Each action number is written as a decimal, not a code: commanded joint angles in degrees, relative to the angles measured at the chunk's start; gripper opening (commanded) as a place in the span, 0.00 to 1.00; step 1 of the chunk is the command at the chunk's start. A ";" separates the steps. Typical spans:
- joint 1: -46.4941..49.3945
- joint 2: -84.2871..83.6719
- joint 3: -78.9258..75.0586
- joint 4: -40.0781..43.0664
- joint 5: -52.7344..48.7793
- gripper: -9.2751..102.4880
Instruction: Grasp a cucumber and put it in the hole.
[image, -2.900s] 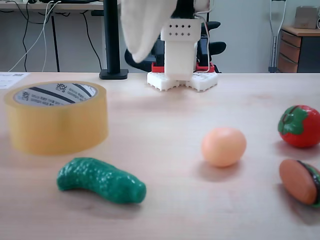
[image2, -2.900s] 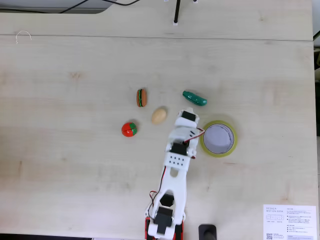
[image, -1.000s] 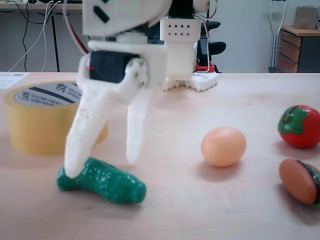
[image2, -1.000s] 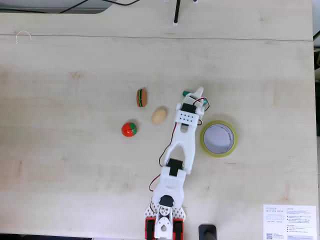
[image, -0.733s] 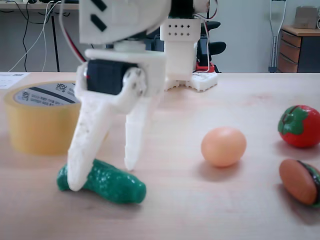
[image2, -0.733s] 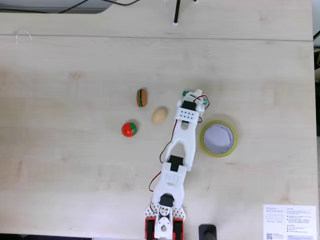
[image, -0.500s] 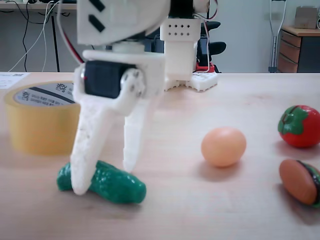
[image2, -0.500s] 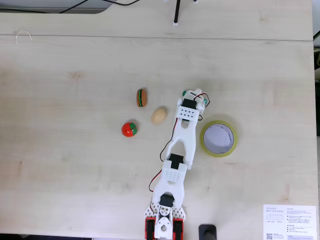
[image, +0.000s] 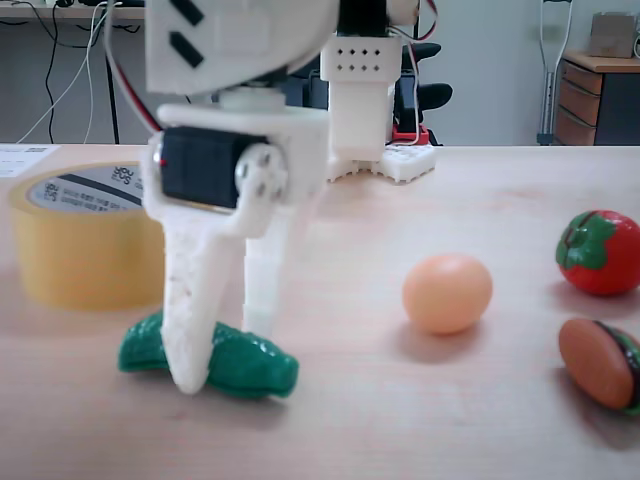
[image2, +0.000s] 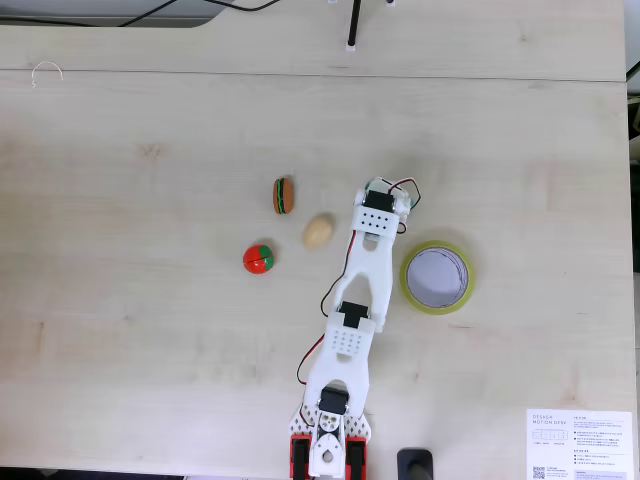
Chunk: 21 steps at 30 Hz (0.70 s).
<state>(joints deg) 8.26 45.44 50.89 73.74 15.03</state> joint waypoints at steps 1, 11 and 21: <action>-0.70 -0.88 -0.53 0.62 0.79 0.22; -0.70 -0.79 -0.62 0.62 2.46 0.15; -0.53 -0.53 -5.45 0.62 4.48 0.09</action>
<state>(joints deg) 8.26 44.12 47.64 74.09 17.84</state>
